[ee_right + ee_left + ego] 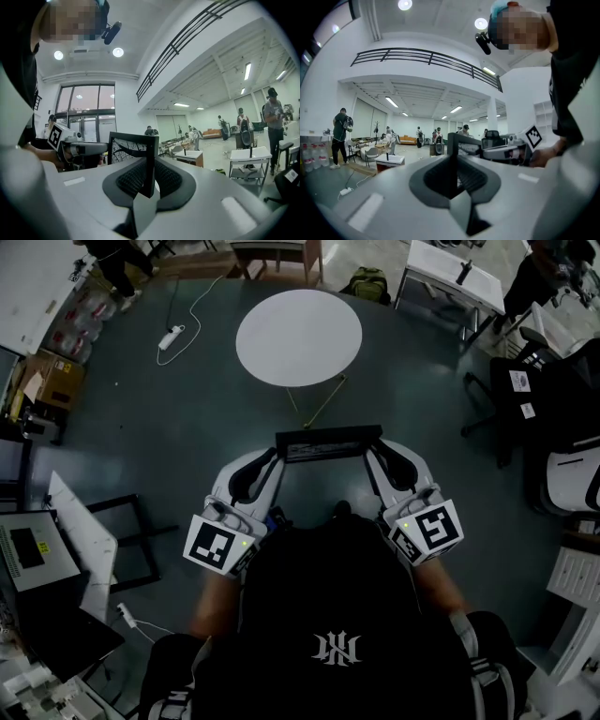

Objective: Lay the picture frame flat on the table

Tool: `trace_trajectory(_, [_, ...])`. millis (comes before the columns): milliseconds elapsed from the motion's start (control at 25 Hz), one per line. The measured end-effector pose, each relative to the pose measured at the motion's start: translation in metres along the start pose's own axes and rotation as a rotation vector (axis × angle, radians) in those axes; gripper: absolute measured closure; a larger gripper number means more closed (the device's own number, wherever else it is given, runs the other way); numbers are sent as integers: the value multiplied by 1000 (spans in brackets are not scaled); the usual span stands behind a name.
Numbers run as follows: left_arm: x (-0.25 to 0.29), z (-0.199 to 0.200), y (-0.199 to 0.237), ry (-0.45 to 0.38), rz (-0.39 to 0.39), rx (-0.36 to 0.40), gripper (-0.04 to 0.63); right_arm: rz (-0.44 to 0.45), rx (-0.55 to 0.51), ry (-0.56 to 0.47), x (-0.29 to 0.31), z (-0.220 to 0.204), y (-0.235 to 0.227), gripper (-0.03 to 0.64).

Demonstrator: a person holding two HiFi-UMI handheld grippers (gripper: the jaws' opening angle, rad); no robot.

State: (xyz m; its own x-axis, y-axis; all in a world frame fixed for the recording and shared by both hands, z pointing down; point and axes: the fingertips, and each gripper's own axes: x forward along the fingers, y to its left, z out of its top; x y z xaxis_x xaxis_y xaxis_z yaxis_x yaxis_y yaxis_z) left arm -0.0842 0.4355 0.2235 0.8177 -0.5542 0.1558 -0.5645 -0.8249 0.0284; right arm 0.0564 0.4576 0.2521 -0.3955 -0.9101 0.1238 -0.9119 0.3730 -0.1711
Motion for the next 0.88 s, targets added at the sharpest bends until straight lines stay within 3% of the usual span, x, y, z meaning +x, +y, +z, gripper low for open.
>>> trace_trajectory(200, [25,11,-10,-48,21,-3,554,32,-12,-20,-2,7,-27,577])
trace_trajectory(520, [46,-1,-21,16,2,-7,554,6,26,-19,-9,0,-50,577])
trace_trajectory(880, [59,-8,5,-30,13,-33,554,4,19,22,7,-7,-51,577])
